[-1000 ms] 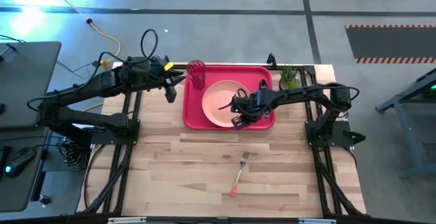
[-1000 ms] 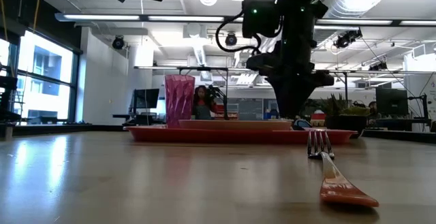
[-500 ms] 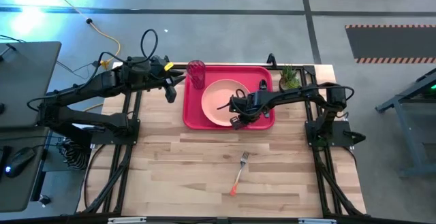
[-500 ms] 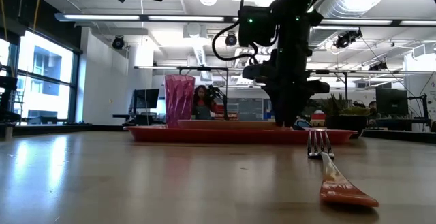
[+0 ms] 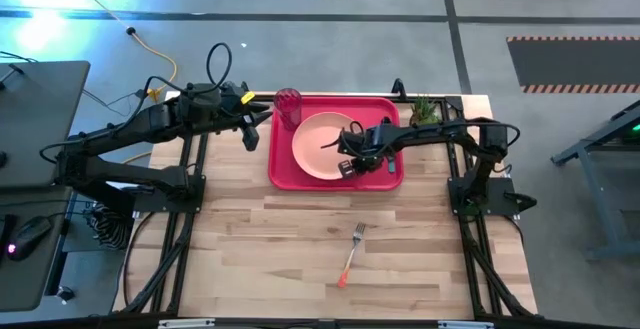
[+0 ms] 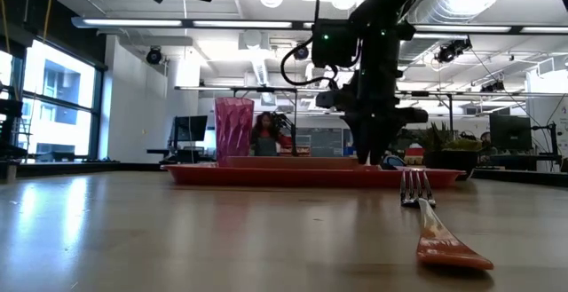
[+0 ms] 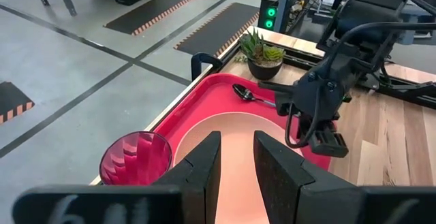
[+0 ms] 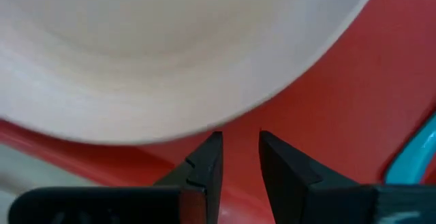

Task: Pick and place plate/cup/fork/spoon on tray
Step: Put the orange plate on the red tray, then put the orange fork to the right of the orange plate on the red tray

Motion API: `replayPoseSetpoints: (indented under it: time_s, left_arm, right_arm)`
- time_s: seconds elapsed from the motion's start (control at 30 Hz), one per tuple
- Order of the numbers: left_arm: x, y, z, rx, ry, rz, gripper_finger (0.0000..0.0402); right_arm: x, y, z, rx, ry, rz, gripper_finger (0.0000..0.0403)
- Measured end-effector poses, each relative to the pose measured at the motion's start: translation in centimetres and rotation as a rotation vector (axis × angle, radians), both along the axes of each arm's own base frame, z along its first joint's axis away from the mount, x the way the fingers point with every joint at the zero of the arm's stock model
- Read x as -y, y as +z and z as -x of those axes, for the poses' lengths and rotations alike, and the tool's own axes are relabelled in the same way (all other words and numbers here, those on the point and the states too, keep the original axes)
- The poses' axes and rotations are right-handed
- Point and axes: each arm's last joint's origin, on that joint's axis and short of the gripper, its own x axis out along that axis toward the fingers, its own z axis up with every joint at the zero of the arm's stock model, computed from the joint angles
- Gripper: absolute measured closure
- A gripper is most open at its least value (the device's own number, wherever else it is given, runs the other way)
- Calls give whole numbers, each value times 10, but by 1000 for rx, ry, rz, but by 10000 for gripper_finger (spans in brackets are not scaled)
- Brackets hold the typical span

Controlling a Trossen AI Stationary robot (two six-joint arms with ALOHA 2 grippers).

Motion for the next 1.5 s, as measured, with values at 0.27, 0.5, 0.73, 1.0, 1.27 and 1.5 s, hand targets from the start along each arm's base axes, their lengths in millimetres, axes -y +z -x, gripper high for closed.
replayPoseSetpoints:
  time_s: [0.27,0.5,0.73,1.0,1.27,1.5]
  left_arm:
    - [0,0,0,3,3,5,326]
    - [0,0,0,-2,3,7,326]
    - [1,-4,1,-35,0,19,326]
    - [1,-6,3,-61,-1,28,326]
    - [1,-6,3,-61,-1,28,326]
    - [1,-6,3,-60,0,30,326]
  right_arm:
    - [-25,13,-9,5,2,-65,316]
    - [-63,32,-23,65,-95,-141,316]
    - [-113,43,-27,88,-244,-214,316]
    - [-165,44,-19,88,-428,-251,316]
    - [-201,44,-6,130,-574,-213,316]
    - [-221,36,-2,138,-621,-215,316]
